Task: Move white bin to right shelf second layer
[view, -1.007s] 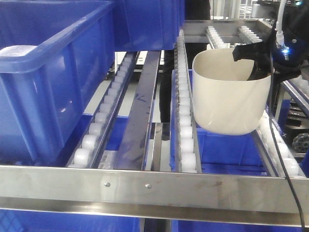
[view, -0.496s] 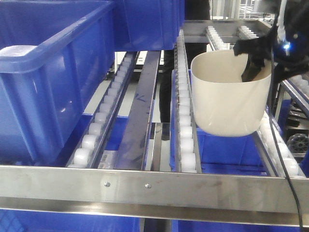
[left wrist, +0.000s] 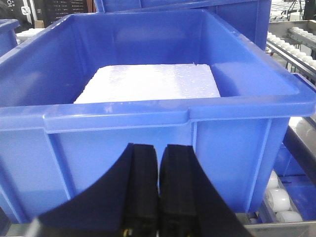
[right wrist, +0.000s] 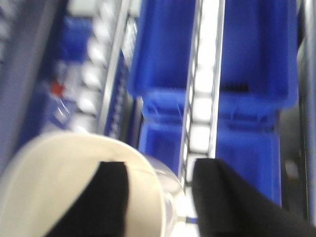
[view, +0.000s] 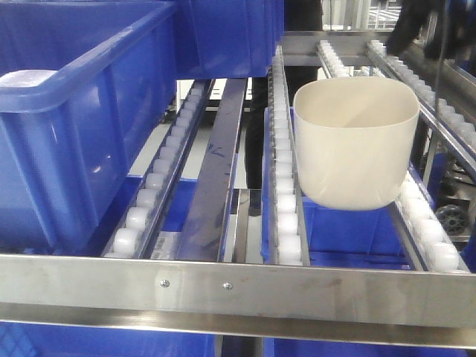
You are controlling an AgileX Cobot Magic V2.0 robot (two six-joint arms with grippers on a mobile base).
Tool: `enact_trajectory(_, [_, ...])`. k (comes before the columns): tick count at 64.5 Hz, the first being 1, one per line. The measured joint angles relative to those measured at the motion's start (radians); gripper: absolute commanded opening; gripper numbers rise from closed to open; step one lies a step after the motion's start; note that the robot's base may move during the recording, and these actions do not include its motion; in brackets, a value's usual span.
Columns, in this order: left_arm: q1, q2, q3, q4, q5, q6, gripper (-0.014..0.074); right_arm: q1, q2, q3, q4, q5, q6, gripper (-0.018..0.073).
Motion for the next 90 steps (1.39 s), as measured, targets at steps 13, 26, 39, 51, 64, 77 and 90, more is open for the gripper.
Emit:
enact_trajectory(13, [0.0,0.0,0.0,0.0,0.0,0.0,0.0085,0.0,-0.184,0.06,0.004,0.006,0.002,0.006])
enact_trajectory(26, [0.0,0.0,0.0,0.0,0.0,0.0,0.0085,0.0,-0.441,0.268,0.004,-0.066,0.002,0.0055])
enact_trajectory(39, [0.0,0.0,0.0,0.0,0.0,0.0,0.0085,0.0,-0.688,0.489,0.005,-0.151,0.002,0.0055])
enact_trajectory(51, [0.0,0.0,0.0,0.0,0.0,0.0,0.0085,0.0,-0.806,0.612,0.005,-0.168,0.002,0.0055])
enact_trajectory(64, [0.0,0.0,0.0,0.0,0.0,0.0,0.0085,0.0,-0.822,0.628,0.005,-0.164,0.002,0.0055])
enact_trajectory(77, [0.0,0.0,0.0,0.0,0.0,0.0,0.0085,0.0,-0.822,0.628,0.005,-0.162,0.002,0.0055])
enact_trajectory(90, [0.0,0.0,0.0,0.0,0.0,0.0,0.0085,0.0,-0.822,0.628,0.005,-0.162,0.002,0.0055])
